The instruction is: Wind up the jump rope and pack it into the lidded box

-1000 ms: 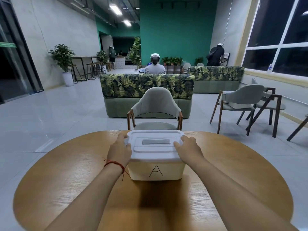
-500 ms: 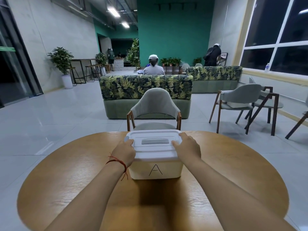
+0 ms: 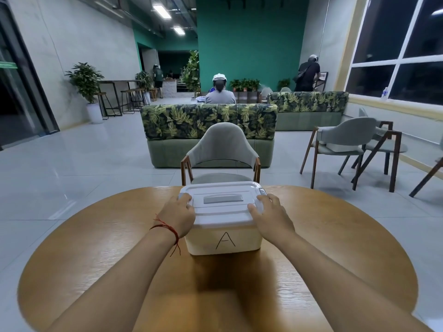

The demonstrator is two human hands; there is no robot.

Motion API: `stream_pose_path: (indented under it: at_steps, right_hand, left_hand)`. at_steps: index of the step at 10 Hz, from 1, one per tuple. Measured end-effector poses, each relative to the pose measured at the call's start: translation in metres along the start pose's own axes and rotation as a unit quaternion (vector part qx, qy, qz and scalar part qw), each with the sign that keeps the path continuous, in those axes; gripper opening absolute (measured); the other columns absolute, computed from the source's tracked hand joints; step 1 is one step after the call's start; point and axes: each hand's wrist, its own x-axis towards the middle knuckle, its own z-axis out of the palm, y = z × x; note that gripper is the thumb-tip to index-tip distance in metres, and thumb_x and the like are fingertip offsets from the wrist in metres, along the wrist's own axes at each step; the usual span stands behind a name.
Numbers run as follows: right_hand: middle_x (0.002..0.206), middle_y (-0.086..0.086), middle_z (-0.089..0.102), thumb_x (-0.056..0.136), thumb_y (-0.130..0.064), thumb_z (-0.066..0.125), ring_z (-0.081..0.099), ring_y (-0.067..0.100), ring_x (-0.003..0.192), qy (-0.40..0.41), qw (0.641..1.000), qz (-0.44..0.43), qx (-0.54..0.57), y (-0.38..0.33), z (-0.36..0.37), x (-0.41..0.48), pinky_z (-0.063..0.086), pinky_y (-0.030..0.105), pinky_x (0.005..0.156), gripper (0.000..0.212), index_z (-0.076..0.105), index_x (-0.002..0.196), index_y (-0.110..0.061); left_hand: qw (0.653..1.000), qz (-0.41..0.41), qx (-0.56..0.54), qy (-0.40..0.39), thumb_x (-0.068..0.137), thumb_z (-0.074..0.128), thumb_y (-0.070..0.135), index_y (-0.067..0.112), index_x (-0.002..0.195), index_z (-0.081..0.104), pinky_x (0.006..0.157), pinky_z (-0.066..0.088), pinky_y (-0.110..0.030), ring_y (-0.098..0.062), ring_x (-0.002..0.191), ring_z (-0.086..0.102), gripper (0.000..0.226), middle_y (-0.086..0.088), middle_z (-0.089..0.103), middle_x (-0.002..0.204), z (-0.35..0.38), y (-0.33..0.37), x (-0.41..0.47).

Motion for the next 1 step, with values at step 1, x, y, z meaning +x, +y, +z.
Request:
stream_pose_path:
  at_steps: [1]
  right_hand:
    - [0.172,0.003,0.037,0.107,-0.062,0.047,0.043,0.034,0.15,0.005,0.999,0.005,-0.031,-0.0001,-0.0076,0.0143,0.049,0.051,0.11,0.063,0.048,0.161,-0.03]
  left_hand:
    - [1.0,0.015,0.005,0.0,0.108,0.038,0.026,0.02,0.143,0.055,0.085,0.044,-0.032,-0.019,0.102,0.052,0.04,-0.013,0.062,0.137,-0.0006,0.0061,0.0121]
